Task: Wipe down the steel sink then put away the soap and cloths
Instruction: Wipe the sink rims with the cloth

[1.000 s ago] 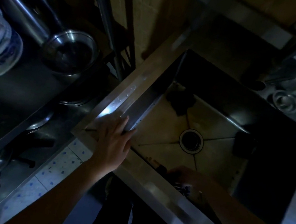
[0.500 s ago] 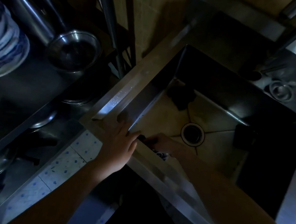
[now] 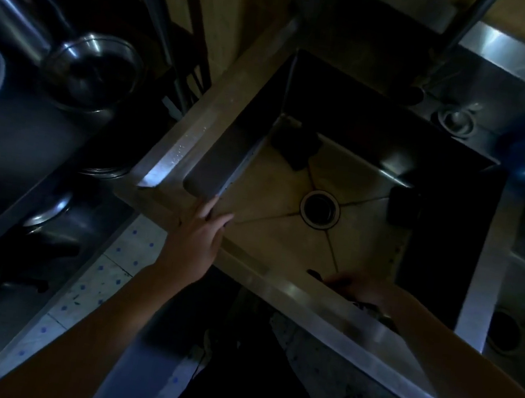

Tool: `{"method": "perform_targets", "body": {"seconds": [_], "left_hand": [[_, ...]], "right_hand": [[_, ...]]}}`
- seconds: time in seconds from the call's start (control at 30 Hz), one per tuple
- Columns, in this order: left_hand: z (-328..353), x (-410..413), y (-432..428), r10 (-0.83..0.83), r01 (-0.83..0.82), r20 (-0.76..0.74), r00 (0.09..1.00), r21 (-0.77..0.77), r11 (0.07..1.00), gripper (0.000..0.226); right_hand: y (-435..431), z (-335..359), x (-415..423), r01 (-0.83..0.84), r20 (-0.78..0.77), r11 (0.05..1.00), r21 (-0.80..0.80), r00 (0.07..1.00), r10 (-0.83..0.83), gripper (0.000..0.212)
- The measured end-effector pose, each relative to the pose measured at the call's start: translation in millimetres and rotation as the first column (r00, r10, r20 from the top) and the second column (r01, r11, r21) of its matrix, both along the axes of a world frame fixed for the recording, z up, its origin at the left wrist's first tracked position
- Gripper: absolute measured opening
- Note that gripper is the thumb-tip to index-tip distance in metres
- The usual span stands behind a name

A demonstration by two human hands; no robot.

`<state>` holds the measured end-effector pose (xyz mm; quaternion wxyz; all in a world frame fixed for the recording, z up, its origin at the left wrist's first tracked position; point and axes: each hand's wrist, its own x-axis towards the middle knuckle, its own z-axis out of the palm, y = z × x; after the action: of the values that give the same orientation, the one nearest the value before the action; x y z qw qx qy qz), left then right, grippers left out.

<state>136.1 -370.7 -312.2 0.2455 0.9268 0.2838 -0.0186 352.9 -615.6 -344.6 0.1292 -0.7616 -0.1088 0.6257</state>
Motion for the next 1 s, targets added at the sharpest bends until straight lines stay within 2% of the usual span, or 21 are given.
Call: {"method": "perform_targets", "body": {"seconds": [0.07,0.2,0.3,0.4,0.6,0.77,0.87,0.93,1.0], "left_hand": [[2.0,0.9,-0.7,0.033,-0.033,-0.019,0.999,-0.014,0.999,0.033],[5.3,7.5,2.3,0.115,-0.116,-0.043,0.992,-0.004,0.993,0.037],[7.9,10.6,2.8,0.148,-0.148,-0.068,0.987,0.001,0.989,0.035],[13.9,12.1,2.0,0.162,-0.163,-0.094,0.982,-0.002,0.987,0.033],[27.7,16.7,7.1,0.178,-0.177,-0.117,0.977,0.015,0.984,0.035],[26.0,22.3,1.6,0.170,-0.160,-0.152,0.974,0.078,0.984,0.034],[21.0,28.0,-5.3,0.174,-0.160,-0.160,0.972,0.095,0.983,0.036],[17.2,30.4,-9.2,0.166,-0.156,-0.165,0.972,0.072,0.985,0.037],[15.1,32.3,-12.5,0.150,-0.143,-0.154,0.977,0.058,0.988,0.036]], "right_hand": [[7.9,-1.9,1.2,-0.035,-0.016,0.999,0.006,0.999,0.035,0.019],[52.5,-4.1,-7.9,-0.046,-0.053,0.998,0.047,0.997,0.049,0.018],[96.5,-8.8,-19.8,-0.115,-0.046,0.984,0.134,0.991,0.122,0.011],[143.9,-11.1,-31.5,-0.181,-0.034,0.949,0.258,0.980,0.196,0.031],[203.2,-5.1,-51.1,-0.079,-0.050,0.938,0.337,0.994,0.101,0.034],[154.4,-13.6,-36.9,0.077,-0.182,0.951,0.299,0.983,-0.022,0.023],[101.7,-26.3,-18.5,0.051,-0.187,0.973,0.223,0.982,-0.009,0.018],[62.3,-36.2,-5.0,0.082,-0.265,0.989,0.126,0.963,-0.046,0.022],[25.5,-42.2,6.9,0.019,-0.195,0.999,0.036,0.981,-0.012,0.024]]}}
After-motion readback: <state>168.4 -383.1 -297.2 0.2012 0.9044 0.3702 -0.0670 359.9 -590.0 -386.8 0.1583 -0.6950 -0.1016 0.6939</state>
